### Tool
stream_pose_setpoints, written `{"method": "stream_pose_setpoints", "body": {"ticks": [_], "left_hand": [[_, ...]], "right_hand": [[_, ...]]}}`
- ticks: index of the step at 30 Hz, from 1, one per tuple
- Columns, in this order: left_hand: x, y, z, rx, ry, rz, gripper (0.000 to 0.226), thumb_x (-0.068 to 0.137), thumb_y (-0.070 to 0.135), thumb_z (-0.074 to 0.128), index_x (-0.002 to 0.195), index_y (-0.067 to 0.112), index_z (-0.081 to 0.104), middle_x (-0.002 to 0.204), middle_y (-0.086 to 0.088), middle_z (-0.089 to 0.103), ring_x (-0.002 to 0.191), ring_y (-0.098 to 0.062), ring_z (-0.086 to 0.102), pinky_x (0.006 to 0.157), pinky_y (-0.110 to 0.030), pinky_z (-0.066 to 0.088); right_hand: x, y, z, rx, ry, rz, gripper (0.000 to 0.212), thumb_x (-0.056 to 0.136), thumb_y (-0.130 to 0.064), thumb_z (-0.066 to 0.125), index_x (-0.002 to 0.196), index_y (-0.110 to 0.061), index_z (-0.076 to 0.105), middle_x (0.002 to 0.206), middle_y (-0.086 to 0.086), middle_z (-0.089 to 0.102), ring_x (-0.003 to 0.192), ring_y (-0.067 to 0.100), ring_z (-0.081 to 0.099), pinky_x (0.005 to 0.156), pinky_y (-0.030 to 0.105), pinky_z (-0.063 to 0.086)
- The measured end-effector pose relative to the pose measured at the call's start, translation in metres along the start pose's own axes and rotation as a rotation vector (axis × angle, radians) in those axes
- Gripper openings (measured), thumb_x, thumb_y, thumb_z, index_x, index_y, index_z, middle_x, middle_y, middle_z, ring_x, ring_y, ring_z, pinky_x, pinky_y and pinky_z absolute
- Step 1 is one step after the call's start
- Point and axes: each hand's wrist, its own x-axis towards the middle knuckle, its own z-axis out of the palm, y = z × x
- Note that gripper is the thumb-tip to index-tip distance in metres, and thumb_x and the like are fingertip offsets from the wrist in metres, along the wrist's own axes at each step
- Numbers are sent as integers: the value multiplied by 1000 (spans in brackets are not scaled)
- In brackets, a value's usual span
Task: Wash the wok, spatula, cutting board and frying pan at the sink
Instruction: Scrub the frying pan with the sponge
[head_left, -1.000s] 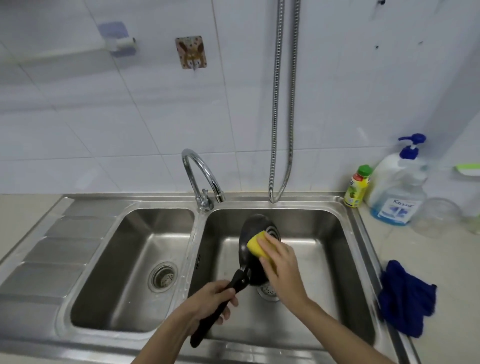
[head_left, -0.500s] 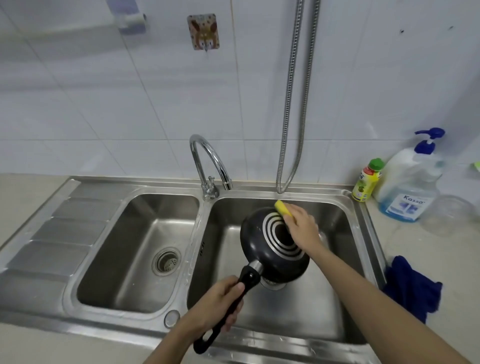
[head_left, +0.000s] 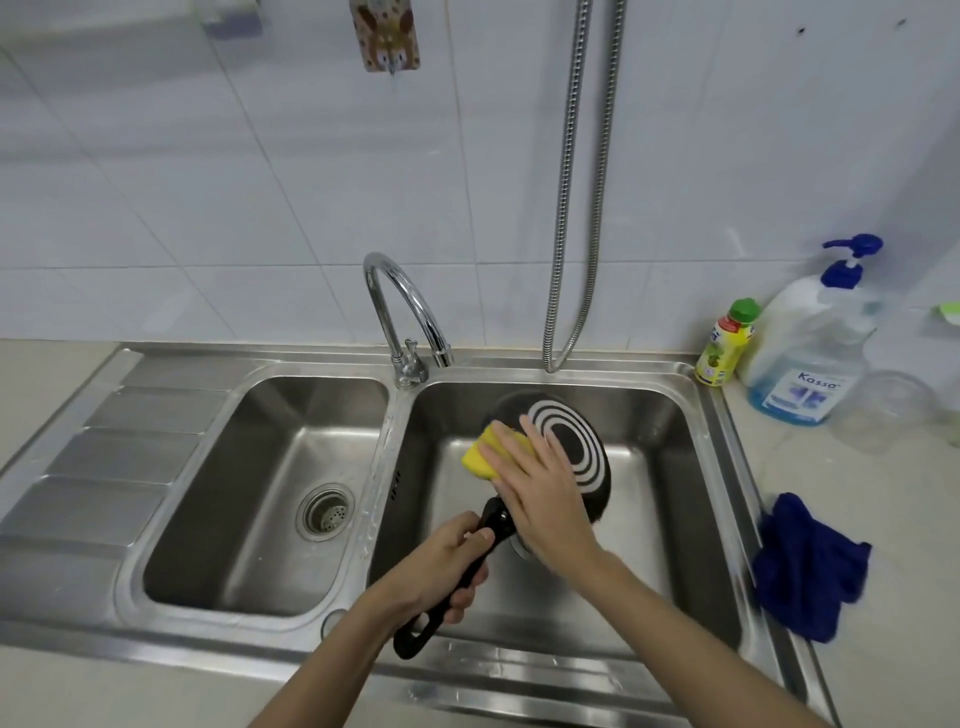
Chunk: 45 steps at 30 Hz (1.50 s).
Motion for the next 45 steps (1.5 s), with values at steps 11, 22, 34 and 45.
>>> {"method": "stream_pose_setpoints", "body": {"ticks": [11, 22, 34, 45], "left_hand": [[-16, 15, -13, -163, -73, 30, 18, 103, 28, 42, 102, 11, 42, 66, -5, 45, 39, -10, 32, 35, -18, 29], [-17, 4, -13, -43, -81, -14, 19, 102, 31, 42, 95, 13, 40, 67, -3, 45, 42, -11, 34, 37, -20, 31], [-10, 4, -3, 1128, 333, 158, 20, 98, 33, 45, 102, 13, 48, 87, -5, 58, 75, -29, 58, 61, -34, 40], [-23, -7, -18, 1367, 527, 179, 23, 93, 37, 44, 95, 16, 52, 96, -2, 63, 86, -27, 62, 60, -31, 33]], "right_hand": [[61, 74, -15, 160, 15, 580, 41, 98, -37, 38, 136, -28, 50, 142, 0, 48, 126, 29, 45, 104, 45, 36], [-50, 37, -16, 353, 231, 675, 42, 92, -27, 55, 132, -12, 55, 134, 10, 52, 123, 29, 48, 106, 39, 35], [34, 14, -27, -172, -8, -259, 32, 85, -26, 48, 109, -20, 68, 121, 1, 63, 94, 23, 60, 82, 34, 51], [20, 44, 9, -225, -278, -43, 39, 69, -27, 79, 107, -20, 69, 108, 4, 63, 83, 29, 60, 72, 38, 53]]}}
